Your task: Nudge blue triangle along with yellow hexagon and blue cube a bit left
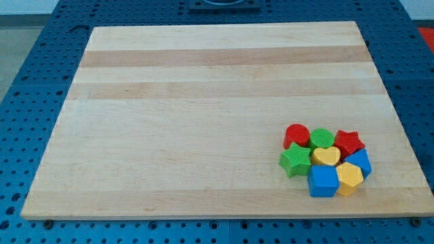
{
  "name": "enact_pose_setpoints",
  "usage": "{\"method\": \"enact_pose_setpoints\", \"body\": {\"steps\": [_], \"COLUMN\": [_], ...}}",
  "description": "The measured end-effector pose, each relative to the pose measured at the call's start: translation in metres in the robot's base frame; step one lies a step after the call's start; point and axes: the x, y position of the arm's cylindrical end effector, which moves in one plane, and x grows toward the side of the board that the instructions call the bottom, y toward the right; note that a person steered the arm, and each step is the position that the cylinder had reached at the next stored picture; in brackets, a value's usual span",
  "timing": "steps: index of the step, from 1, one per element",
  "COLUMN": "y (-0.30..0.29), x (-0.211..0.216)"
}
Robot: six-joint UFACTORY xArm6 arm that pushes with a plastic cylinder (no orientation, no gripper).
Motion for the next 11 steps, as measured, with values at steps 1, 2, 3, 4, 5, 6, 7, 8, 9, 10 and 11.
{"method": "enact_pose_setpoints", "body": {"steps": [1,2,3,4,5,6,7,8,9,10,11], "y": [-0.002,-0.035,-0.127,-0.219,-0.292,-0.309,-0.297,-0.288,-0.237,-0.131,-0.049], "x": [0.054,0.073,0.076,0.074,0.041,0.017,0.066,0.076,0.076,0.076,0.074]}}
